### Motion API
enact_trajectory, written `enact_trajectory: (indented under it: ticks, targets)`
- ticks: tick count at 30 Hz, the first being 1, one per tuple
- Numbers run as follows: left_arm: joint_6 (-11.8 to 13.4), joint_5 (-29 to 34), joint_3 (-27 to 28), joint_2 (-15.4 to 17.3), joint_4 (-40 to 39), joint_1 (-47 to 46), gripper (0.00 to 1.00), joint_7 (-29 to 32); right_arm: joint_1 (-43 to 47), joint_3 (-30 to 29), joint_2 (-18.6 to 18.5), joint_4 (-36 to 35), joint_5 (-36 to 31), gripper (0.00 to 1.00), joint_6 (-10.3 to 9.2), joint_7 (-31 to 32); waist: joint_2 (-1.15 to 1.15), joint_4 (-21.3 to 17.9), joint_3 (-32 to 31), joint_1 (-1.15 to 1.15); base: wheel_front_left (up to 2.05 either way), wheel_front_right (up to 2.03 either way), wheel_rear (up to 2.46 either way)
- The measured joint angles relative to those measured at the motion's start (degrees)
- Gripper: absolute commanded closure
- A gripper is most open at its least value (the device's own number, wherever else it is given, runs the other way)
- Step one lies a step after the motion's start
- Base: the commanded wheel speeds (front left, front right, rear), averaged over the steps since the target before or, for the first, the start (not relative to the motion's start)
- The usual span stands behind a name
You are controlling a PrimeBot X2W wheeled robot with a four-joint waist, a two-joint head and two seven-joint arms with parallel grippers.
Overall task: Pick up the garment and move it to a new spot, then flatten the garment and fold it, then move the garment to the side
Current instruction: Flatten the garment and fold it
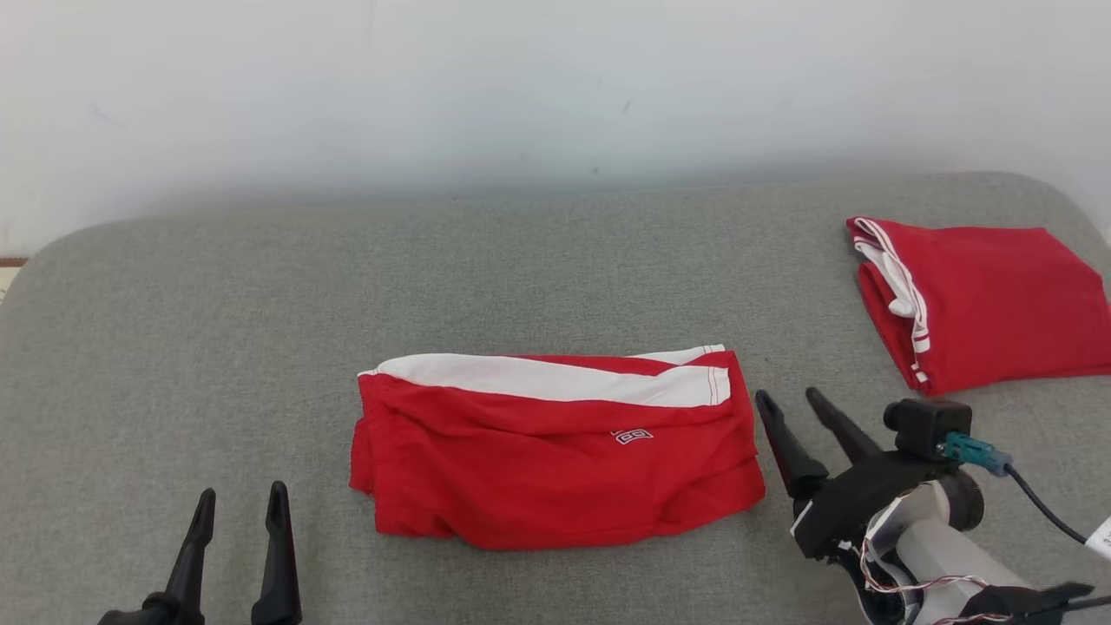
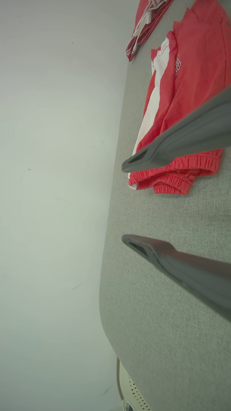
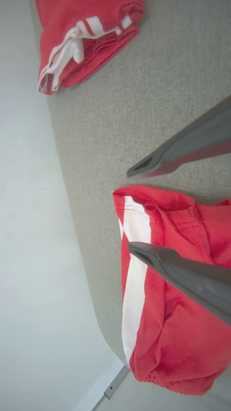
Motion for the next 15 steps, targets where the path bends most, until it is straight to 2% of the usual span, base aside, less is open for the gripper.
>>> enact_trajectory:
  ticks: [4, 8, 9, 15]
  targets:
    - [0.6, 0.1, 0.4, 0.0, -0.5, 1.0, 0.0, 0.0, 3.4, -8.4, 0.5, -4.4, -10.6, 0.0, 0.0, 0.0, 0.0, -0.6, -0.7, 0.0, 0.0, 0.0, 0.0]
    - [0.7, 0.5, 1.0, 0.0, -1.1, 1.5, 0.0, 0.0, 8.6, -16.7, 2.8, -9.5, -18.7, 0.0, 0.0, 0.0, 0.0, -1.1, -1.4, 0.0, 0.0, 0.0, 0.0]
    - [0.7, 0.5, 1.0, 0.0, -1.1, 1.5, 0.0, 0.0, 8.6, -16.7, 2.8, -9.5, -18.7, 0.0, 0.0, 0.0, 0.0, -1.1, -1.4, 0.0, 0.0, 0.0, 0.0]
    - [0.7, 2.0, 2.4, 0.0, -1.5, 2.9, 0.0, 0.0, 15.8, -25.9, 5.7, -15.6, -27.9, 0.0, 0.0, 0.0, 0.0, -1.6, -2.6, 0.0, 0.0, 0.0, 0.0]
